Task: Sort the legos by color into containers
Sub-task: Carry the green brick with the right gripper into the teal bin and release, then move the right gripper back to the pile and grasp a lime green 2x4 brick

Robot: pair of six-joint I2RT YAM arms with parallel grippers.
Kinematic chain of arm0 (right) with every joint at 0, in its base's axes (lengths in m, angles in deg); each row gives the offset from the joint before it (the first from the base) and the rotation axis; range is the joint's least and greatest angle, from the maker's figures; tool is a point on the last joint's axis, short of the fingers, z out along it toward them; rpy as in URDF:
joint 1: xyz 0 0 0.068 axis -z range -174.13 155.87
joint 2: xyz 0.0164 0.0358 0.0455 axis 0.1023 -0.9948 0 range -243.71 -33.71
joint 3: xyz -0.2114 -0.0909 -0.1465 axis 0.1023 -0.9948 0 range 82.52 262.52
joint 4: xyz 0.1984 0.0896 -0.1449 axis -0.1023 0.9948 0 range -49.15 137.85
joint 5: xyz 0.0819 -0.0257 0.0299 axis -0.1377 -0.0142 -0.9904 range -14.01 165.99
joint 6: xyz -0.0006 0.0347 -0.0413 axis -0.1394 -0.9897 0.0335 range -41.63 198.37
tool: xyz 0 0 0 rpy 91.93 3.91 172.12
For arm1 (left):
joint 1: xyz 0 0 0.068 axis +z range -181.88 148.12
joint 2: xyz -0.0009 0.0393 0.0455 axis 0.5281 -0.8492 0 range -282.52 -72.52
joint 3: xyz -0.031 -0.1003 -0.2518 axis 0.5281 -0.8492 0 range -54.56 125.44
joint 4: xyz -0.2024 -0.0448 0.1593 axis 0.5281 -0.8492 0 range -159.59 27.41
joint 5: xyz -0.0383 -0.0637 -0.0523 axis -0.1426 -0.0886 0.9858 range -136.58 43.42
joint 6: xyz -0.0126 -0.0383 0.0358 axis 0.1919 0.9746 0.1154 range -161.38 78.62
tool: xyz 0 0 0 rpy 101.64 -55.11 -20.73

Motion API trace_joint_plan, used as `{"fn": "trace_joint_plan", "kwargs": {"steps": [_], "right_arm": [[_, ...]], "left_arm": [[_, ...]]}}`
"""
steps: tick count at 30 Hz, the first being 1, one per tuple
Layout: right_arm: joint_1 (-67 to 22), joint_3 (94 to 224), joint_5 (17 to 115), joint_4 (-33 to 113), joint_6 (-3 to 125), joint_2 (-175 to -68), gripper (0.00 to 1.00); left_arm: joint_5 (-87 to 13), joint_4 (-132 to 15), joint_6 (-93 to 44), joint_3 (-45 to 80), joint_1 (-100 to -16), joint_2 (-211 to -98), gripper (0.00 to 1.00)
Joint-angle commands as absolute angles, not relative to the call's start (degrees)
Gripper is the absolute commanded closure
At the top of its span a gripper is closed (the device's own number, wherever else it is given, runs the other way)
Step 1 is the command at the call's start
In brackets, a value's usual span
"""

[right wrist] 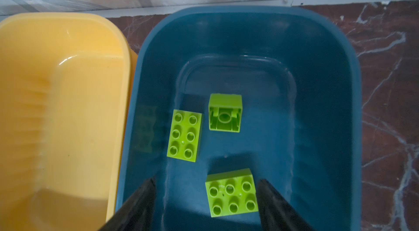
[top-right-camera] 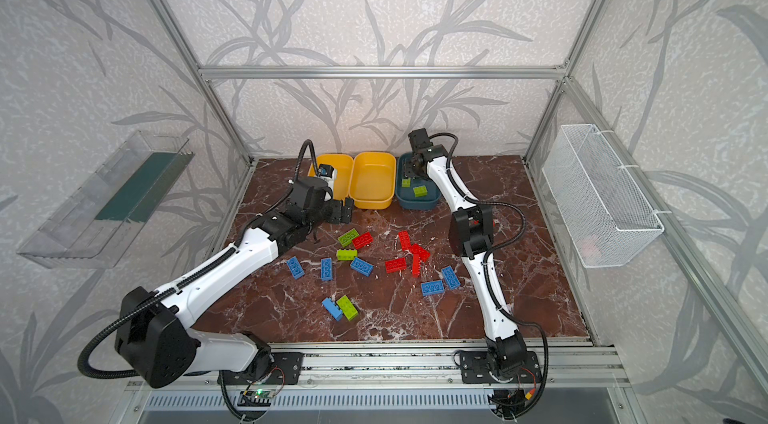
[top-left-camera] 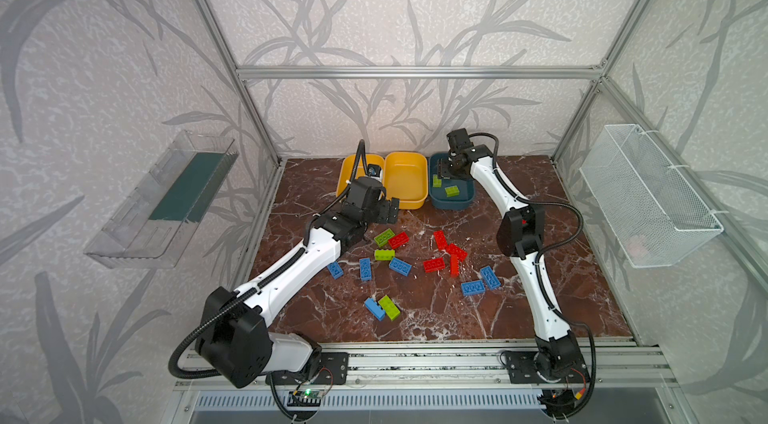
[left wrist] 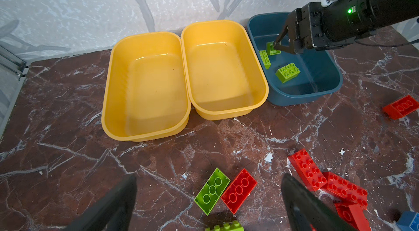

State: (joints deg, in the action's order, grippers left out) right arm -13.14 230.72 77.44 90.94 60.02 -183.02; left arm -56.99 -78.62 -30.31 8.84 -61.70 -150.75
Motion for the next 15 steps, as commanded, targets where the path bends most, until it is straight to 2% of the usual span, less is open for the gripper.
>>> {"fn": "trace_joint_plan", "kwargs": {"steps": [1, 10, 15], "right_arm": [[-13.15, 229.05, 75.98, 95.04, 59.91, -177.78, 0.27], [-22.06, 207.07, 78.63, 93.0, 62.63, -160.71, 0.14], [-28.98, 198.25, 77.11, 90.71, 61.47, -155.6, 0.13]], "left_arm": [[-57.14, -79.86, -30.99, 8.29, -61.3, -148.71, 0.01], [-57.62, -77.66, -28.28, -1.66, -60.98, -139.96, 0.01], [-58.57, -78.68, -25.52, -6.17, -60.91, -133.37, 0.01]]}}
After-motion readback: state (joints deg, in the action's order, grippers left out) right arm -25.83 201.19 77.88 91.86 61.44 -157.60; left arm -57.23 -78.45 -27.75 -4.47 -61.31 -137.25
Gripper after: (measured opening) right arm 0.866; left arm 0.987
